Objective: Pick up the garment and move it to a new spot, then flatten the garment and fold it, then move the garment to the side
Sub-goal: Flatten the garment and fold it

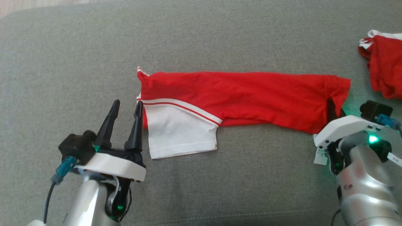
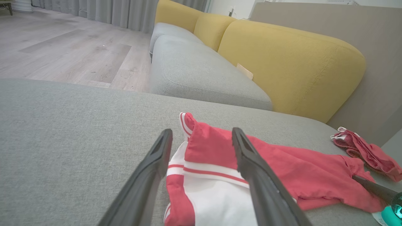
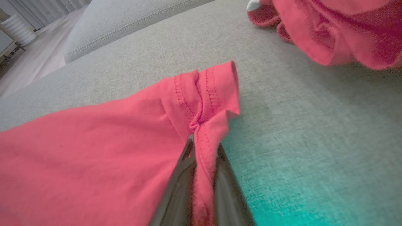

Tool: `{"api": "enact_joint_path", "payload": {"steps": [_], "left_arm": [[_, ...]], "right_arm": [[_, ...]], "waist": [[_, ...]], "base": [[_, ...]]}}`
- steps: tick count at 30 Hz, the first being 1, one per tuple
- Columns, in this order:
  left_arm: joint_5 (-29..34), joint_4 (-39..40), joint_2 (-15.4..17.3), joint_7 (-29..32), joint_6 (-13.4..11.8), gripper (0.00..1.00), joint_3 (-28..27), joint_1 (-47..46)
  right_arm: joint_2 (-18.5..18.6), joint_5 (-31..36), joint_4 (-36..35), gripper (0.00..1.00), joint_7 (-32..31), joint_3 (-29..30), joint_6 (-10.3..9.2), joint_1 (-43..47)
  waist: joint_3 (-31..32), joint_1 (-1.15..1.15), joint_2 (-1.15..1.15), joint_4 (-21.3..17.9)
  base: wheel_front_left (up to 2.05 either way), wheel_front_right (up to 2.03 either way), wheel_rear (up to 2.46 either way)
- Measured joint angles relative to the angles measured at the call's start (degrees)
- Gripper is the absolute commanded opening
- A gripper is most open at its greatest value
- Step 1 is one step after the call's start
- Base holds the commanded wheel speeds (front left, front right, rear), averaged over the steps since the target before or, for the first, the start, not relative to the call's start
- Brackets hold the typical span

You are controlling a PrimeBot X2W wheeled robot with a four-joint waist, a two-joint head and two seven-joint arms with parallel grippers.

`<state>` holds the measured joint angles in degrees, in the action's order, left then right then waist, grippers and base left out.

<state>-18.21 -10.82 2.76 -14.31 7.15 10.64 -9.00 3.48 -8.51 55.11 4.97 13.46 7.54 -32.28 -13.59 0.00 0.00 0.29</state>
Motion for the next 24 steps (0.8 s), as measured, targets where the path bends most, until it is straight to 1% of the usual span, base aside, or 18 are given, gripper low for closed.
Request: {"api": "enact_joint_path", "payload": {"steps": [3,5,10,11,13,16,19,21,24], "left_arm": [[0.00,-0.40,-0.01,0.00,0.00,1.00,-0.01,0.00],[-0.01,-0.44,-0.01,0.00,0.00,1.00,-0.02,0.00],[-0.03,-0.46,-0.02,0.00,0.00,1.00,-0.02,0.03],[-0.04,-0.46,-0.02,0.00,0.00,1.00,-0.02,0.04],[-0.08,-0.47,-0.05,0.00,0.00,1.00,0.00,0.08],[-0.46,-0.52,-0.07,0.00,0.00,1.00,-0.03,0.35],[-0.60,-0.71,-0.07,0.00,0.00,1.00,0.04,0.71],[-0.80,-0.78,-0.07,0.00,0.00,1.00,0.20,0.86],[-1.18,-0.79,-0.07,0.01,0.00,1.00,0.51,1.49]], "right_arm": [[0.25,0.08,0.93,0.00,0.87,0.93,0.00,0.00],[0.97,0.94,1.53,0.00,1.55,2.64,0.00,0.01],[5.55,5.22,2.18,0.00,3.69,10.31,0.00,0.03],[6.09,6.13,2.09,0.00,3.92,11.50,0.00,0.03],[6.01,7.46,1.65,0.00,4.20,12.83,0.00,0.02],[4.01,8.59,0.22,0.00,4.21,12.36,0.00,-0.05],[2.00,8.53,-1.65,0.00,4.20,10.07,0.00,-0.07],[1.00,7.99,-3.25,0.00,4.15,7.37,0.00,-0.06],[0.14,4.94,-6.09,0.00,3.34,2.07,0.00,-0.03]], "waist": [[0.53,0.00,0.00,-0.32],[0.97,0.00,0.00,-0.49],[2.15,0.00,0.00,-0.76],[2.38,0.00,0.00,-0.80],[2.87,0.00,0.00,-0.87],[3.70,0.00,0.00,-0.99],[4.60,0.00,0.00,-1.00],[5.36,0.00,0.00,-0.91],[6.51,0.00,0.00,-0.57]], "base": [[0.00,0.00,0.00],[0.00,0.00,0.00],[0.00,0.00,0.00],[0.00,0.00,0.00],[0.00,0.00,0.00],[0.00,0.00,0.00],[0.00,0.00,0.00],[0.00,0.00,0.00],[0.00,0.00,0.00]]}}
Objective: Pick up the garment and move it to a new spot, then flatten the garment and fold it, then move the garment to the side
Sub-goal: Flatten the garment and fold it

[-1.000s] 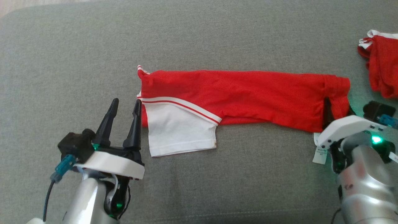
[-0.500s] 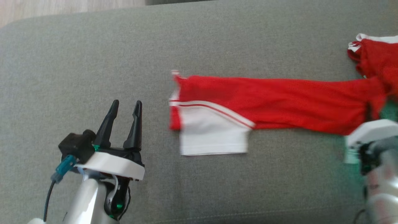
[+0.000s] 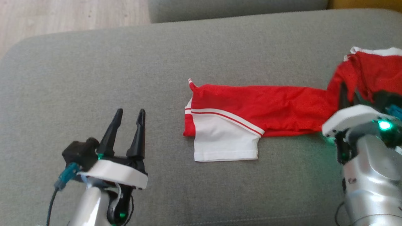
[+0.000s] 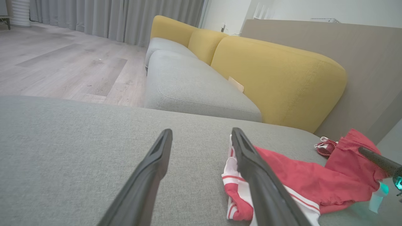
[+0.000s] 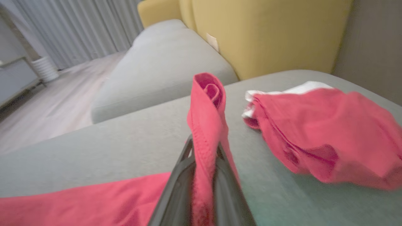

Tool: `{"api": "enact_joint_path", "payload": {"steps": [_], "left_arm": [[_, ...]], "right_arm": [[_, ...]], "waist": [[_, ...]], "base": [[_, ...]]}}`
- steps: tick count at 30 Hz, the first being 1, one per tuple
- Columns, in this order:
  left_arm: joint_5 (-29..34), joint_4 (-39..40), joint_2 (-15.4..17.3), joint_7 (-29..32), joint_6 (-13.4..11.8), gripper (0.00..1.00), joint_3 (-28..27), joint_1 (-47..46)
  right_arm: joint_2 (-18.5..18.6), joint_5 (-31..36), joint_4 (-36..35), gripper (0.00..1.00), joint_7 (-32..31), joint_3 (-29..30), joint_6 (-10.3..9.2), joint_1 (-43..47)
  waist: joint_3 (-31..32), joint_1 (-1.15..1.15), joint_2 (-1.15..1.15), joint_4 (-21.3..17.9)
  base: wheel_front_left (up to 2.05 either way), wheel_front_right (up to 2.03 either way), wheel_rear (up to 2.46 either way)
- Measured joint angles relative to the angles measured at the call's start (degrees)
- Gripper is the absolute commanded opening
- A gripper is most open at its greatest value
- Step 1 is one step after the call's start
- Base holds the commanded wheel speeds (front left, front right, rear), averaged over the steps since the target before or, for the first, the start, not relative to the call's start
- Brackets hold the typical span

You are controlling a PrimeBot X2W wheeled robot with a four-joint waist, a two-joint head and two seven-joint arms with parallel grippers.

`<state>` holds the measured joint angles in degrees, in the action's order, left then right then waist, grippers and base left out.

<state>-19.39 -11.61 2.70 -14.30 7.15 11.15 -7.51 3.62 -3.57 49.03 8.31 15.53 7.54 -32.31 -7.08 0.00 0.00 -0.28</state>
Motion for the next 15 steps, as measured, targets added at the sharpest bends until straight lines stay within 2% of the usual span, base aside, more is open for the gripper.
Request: {"api": "enact_joint_path", "payload": {"steps": [2,8,13,15], "left_arm": [[-0.01,0.00,0.01,-0.01,0.00,1.00,0.21,0.72],[-0.64,-0.01,0.01,0.00,0.00,1.00,0.93,1.57],[-0.65,-0.12,0.02,0.00,0.00,1.00,1.35,1.84],[-0.85,-0.15,0.01,-0.01,0.00,1.00,1.54,1.98]], "right_arm": [[-0.07,-3.65,-2.18,0.00,-1.10,-4.45,0.00,0.07],[-0.13,-21.98,-9.87,0.00,-4.45,-23.08,0.00,2.44],[-0.11,-30.74,-12.55,0.00,-4.78,-33.93,0.00,4.95],[-0.10,-32.10,-12.49,0.00,-4.57,-35.51,0.00,4.93]], "waist": [[0.65,0.00,0.00,0.51],[1.99,0.00,0.00,3.07],[2.43,0.00,0.00,5.63],[2.45,0.00,0.00,6.17]], "base": [[0.00,0.00,0.00],[0.00,0.00,0.00],[0.00,0.00,0.00],[0.00,0.00,0.00]]}}
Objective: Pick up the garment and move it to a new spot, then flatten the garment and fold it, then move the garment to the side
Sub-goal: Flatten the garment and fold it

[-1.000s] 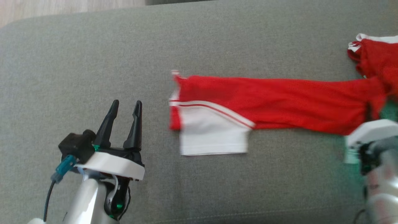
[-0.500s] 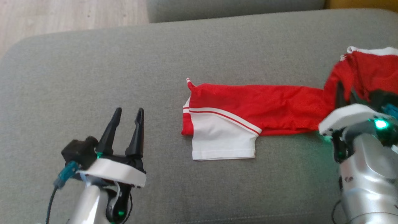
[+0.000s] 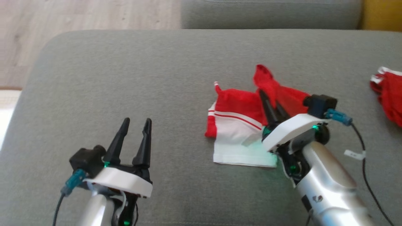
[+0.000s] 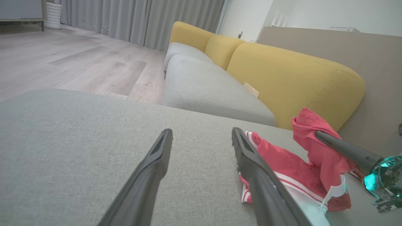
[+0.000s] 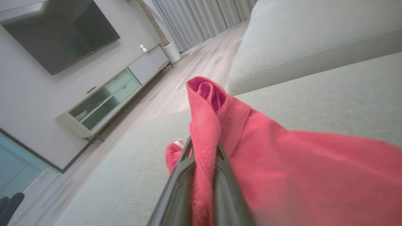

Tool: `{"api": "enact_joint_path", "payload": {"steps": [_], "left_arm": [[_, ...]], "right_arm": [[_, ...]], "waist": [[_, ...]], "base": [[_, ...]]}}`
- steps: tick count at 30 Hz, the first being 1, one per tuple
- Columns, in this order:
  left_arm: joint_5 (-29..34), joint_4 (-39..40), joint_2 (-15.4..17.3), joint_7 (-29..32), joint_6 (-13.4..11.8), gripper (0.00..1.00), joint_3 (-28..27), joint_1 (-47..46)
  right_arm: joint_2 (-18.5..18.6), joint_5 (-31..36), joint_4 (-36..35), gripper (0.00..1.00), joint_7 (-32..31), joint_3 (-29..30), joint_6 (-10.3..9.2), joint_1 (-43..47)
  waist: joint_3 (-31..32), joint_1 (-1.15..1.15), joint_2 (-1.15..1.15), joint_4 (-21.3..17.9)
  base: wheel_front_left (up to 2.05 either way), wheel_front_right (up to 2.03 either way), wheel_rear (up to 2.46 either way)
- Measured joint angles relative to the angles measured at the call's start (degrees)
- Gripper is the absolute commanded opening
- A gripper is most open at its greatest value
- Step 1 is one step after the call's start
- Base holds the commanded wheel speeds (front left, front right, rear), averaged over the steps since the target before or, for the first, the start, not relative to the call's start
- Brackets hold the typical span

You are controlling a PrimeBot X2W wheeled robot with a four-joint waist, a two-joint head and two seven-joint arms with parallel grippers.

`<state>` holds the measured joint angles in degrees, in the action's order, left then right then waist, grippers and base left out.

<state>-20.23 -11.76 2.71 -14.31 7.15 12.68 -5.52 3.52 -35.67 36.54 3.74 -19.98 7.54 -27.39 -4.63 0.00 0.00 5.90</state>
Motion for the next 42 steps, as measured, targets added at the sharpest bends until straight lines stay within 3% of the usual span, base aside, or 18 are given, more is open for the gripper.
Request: {"api": "enact_joint_path", "payload": {"steps": [13,20,21,32,38,42], "left_arm": [[-0.68,-0.97,0.01,0.01,-0.01,1.00,2.14,0.42],[-0.69,-1.18,0.01,0.01,-0.01,1.00,2.22,0.13],[-0.70,-1.33,0.01,0.01,-0.01,1.00,2.21,0.12],[-1.54,-1.45,0.01,0.01,-0.12,1.00,1.80,-0.64],[-1.52,-0.99,0.01,0.01,-0.18,1.00,0.96,-0.61],[-1.52,0.64,0.01,0.00,-0.42,1.00,-0.97,-0.51]], "right_arm": [[0.04,-15.55,12.51,0.00,7.92,-14.74,0.00,-6.80],[0.11,-21.73,19.17,0.00,9.37,-22.63,0.00,-9.76],[0.16,-23.03,20.13,1.00,9.43,-25.38,0.00,-9.76],[0.27,-33.12,5.73,1.00,8.83,-42.89,0.00,-9.96],[0.24,-33.03,6.98,1.00,9.58,-43.00,0.00,-13.45],[0.25,-25.68,11.41,1.00,10.48,-38.33,0.00,-16.74]], "waist": [[-1.73,0.00,0.00,8.12],[-3.63,0.00,0.00,10.61],[-3.77,0.00,0.00,10.74],[-2.28,0.00,0.00,6.43],[-1.32,0.00,0.00,3.03],[-0.65,0.00,0.00,-0.33]], "base": [[0.00,0.00,0.00],[0.00,0.00,0.00],[0.00,0.00,0.00],[0.00,0.00,0.00],[0.00,0.00,0.00],[0.00,0.00,0.00]]}}
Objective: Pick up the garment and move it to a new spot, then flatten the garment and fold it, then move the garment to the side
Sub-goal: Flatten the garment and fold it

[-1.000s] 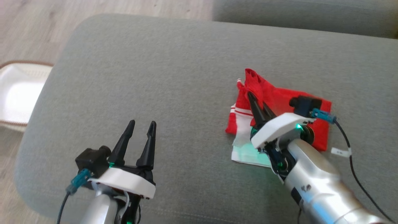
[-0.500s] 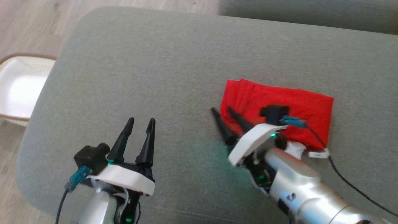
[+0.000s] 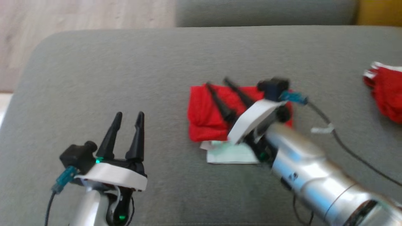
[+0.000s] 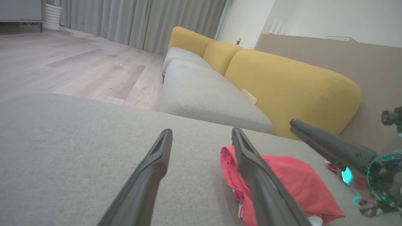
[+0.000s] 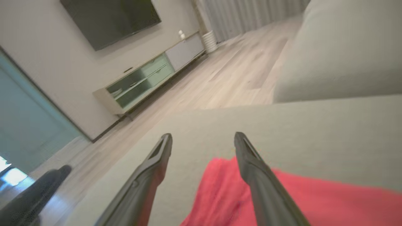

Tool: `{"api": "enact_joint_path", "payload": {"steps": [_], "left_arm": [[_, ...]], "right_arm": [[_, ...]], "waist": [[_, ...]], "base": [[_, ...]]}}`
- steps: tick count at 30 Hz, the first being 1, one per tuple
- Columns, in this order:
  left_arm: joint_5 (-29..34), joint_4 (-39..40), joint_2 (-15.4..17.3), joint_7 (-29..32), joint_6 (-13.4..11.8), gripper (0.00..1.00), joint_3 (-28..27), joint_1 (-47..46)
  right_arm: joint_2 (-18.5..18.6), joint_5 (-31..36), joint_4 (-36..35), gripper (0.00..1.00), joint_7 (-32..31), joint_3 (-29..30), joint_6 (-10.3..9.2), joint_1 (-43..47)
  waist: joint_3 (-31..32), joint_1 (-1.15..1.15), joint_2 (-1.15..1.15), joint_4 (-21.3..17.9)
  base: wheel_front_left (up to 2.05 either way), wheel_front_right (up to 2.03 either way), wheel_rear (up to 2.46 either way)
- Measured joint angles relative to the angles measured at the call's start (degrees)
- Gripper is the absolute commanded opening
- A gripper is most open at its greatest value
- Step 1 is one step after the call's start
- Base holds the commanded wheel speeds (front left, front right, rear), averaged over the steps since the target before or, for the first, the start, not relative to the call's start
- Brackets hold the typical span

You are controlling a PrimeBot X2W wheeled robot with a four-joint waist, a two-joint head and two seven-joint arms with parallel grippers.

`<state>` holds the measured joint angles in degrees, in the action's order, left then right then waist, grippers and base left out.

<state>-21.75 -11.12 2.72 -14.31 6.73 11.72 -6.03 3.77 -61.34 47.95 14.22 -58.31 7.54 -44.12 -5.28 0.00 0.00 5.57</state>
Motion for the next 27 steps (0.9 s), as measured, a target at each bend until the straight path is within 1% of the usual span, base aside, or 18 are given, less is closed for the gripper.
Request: {"api": "enact_joint_path", "payload": {"steps": [2,4,7,9,11,12,14,17,20,23,27], "left_arm": [[0.01,0.96,-0.02,0.01,-0.01,1.00,-0.73,0.03],[0.00,2.37,-0.02,0.00,-0.14,1.00,-1.41,0.03],[0.00,4.31,-0.02,0.01,-0.24,1.00,-2.03,0.02],[0.01,5.48,-0.03,0.00,-0.25,1.00,-2.41,0.03],[0.07,6.32,-0.03,0.00,-0.26,1.00,-2.82,0.02],[0.20,6.65,-0.03,0.00,-0.26,1.00,-2.88,0.03],[0.51,7.17,-0.03,0.00,-0.62,1.00,-3.08,0.05],[0.76,7.44,-0.03,0.00,-0.67,1.00,-3.16,0.12],[1.47,7.53,-0.03,0.00,-0.67,1.00,-3.16,0.63],[1.52,7.55,-0.02,0.00,-0.68,1.00,-3.15,2.03],[2.03,7.48,-0.02,0.00,-1.05,1.00,-3.13,3.24]], "right_arm": [[0.07,7.05,1.15,1.00,0.00,5.98,0.00,-0.71],[0.78,14.11,0.68,1.00,0.01,13.32,0.00,-0.73],[3.12,25.52,-4.24,1.00,0.15,24.31,0.00,1.97],[4.10,32.20,-8.29,1.00,0.15,31.36,0.00,6.23],[4.21,38.63,-12.54,1.00,0.15,37.01,0.00,11.87],[3.93,41.36,-14.45,1.00,0.15,39.31,0.00,14.74],[2.45,44.62,-18.09,1.00,0.15,44.21,0.00,20.15],[0.82,49.14,-23.54,1.00,0.15,48.45,0.00,25.79],[0.03,51.05,-27.57,1.00,0.15,50.77,0.00,29.17],[-0.21,51.19,-29.78,1.00,0.15,52.13,0.00,32.25],[-0.51,49.59,-31.11,1.00,0.15,52.08,0.00,34.67]], "waist": [[0.25,0.00,0.00,-1.78],[0.46,0.00,0.00,-3.53],[0.74,0.00,0.00,-5.95],[0.90,0.00,0.00,-7.31],[1.03,0.00,0.00,-8.47],[1.08,0.00,0.00,-8.94],[1.18,0.00,0.00,-9.78],[1.23,0.00,0.00,-10.73],[1.32,0.00,0.00,-11.31],[1.43,0.00,0.00,-11.51],[1.38,0.00,0.00,-11.57]], "base": [[0.00,0.00,0.00],[0.00,0.00,0.00],[0.00,0.00,0.00],[0.00,0.00,0.00],[0.00,0.00,0.00],[0.00,0.00,0.00],[0.00,0.00,0.00],[0.00,0.00,0.00],[0.00,0.00,0.00],[0.00,0.00,0.00],[0.00,0.00,0.00]]}}
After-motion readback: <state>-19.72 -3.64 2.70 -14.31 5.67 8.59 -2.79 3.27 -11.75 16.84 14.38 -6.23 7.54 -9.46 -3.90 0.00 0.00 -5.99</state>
